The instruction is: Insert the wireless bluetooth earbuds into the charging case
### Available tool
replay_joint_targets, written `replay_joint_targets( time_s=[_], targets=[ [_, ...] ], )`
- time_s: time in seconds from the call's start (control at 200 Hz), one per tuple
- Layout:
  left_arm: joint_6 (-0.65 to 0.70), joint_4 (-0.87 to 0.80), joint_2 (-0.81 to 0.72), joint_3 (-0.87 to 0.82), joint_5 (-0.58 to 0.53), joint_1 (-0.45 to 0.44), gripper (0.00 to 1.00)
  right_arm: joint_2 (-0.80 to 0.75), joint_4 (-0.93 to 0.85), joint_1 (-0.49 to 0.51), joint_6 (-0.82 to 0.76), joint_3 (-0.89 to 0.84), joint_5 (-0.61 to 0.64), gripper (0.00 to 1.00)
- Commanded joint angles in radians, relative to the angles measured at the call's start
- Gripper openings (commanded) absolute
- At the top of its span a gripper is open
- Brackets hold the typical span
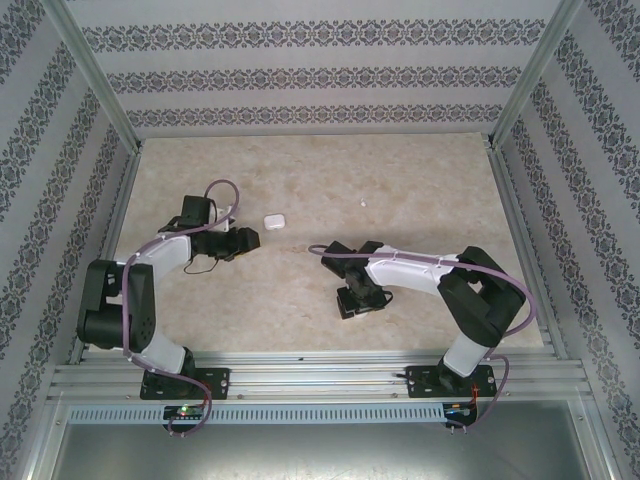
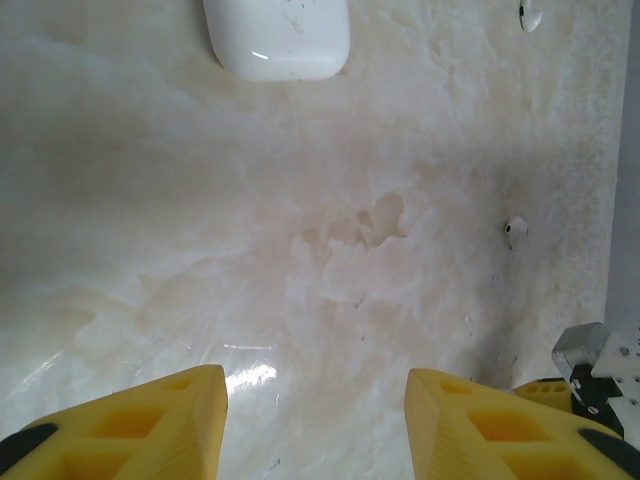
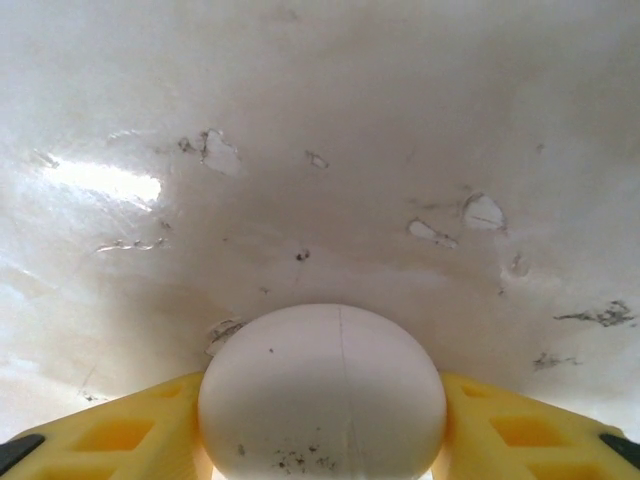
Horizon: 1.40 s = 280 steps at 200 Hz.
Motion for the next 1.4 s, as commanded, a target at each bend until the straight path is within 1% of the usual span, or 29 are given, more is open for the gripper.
replay_joint_targets(
  time_s=[0.0,0.2,0.38,0.49,0.62,0.809,0.949,1.134,1.394],
  targets=[
    [-0.01,0.045,-0.053,-0.027,0.049,-0.01,0.45,-0.028,-0.012,0.011,-0.039,0.027,0.051,0.5],
    [0.013,0.075,-0.167,-0.074,0.089,-0.027,0.45,-0.129,-0.01,0.015,-0.128,0.073,0.077,0.46],
    [-0.026,0.063,-0.266,-0.076,0.128,-0.068,0.45,-0.221,0.035,0.024,-0.246,0.122,0.08,0.41],
    [-0.052,0.039,-0.317,-0.059,0.146,-0.113,0.45,-0.264,0.066,0.036,-0.328,0.15,0.074,0.39],
    [-0.087,0.036,-0.367,-0.05,0.14,-0.196,0.45,-0.303,0.102,0.047,-0.409,0.177,0.071,0.39],
    [-0.144,0.06,-0.386,-0.037,0.13,-0.316,0.45,-0.344,0.158,0.068,-0.489,0.199,0.049,0.39],
    [-0.206,0.121,-0.379,-0.037,0.132,-0.37,0.46,-0.346,0.164,0.095,-0.533,0.215,0.046,0.39],
    [-0.272,0.198,-0.373,-0.042,0.139,-0.4,0.47,-0.334,0.161,0.131,-0.561,0.233,0.065,0.39],
    [-0.288,0.199,-0.345,-0.038,0.165,-0.433,0.48,-0.311,0.165,0.144,-0.568,0.262,0.076,0.39]
  ],
)
